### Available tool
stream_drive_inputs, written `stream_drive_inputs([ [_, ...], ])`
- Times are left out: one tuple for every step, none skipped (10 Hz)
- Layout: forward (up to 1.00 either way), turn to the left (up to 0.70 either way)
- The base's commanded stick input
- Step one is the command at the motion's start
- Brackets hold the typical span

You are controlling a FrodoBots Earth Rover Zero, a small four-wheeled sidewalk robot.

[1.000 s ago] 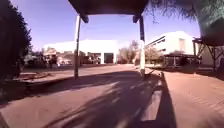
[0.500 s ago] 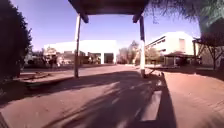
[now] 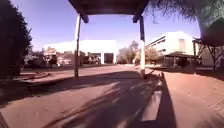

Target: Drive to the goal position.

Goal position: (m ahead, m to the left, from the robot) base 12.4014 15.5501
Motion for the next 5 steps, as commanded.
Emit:
stream_drive_inputs([
  [0.00, 0.00],
  [0.00, 0.00],
  [0.00, 0.00],
  [-0.39, 0.00],
  [-0.85, 0.00],
])
